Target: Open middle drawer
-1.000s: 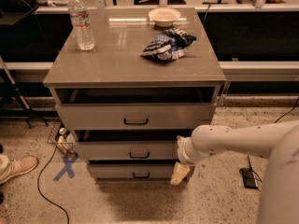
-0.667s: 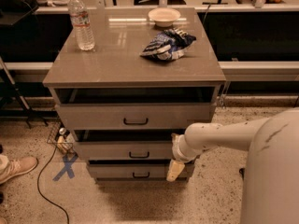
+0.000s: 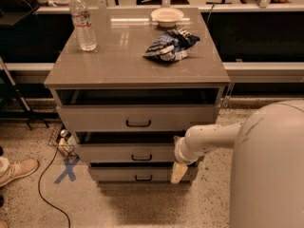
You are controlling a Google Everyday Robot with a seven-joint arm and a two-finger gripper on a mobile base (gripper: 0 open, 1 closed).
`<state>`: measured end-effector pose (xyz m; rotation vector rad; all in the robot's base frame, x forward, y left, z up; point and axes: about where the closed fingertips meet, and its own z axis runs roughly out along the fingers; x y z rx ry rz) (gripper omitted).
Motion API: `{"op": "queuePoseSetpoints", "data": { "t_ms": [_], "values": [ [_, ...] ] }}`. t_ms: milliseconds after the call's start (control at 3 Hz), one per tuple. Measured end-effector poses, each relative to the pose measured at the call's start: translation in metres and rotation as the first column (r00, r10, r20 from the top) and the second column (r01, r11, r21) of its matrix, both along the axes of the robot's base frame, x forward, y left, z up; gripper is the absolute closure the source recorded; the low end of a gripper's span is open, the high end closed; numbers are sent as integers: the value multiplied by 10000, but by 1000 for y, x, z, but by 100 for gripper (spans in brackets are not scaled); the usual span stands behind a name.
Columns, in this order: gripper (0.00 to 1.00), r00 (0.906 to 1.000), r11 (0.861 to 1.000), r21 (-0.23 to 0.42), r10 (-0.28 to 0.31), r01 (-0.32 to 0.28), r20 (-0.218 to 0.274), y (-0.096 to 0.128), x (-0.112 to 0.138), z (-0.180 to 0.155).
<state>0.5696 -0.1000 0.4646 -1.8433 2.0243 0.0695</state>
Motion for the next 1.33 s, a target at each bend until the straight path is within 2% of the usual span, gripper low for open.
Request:
{"op": "queuePoseSetpoints", "data": {
  "t_ms": [333, 667, 1000, 1333],
  "values": [
    [0, 9988, 9972, -625, 437, -423, 226, -5, 17, -16],
    [0, 9975, 9935, -949, 656, -627, 274, -10, 35, -32],
    [0, 9975, 9927, -990, 704, -689, 115, -14, 55, -50],
    [18, 9979, 9939, -886, 650, -651, -49, -17, 62, -64]
  ]
}}
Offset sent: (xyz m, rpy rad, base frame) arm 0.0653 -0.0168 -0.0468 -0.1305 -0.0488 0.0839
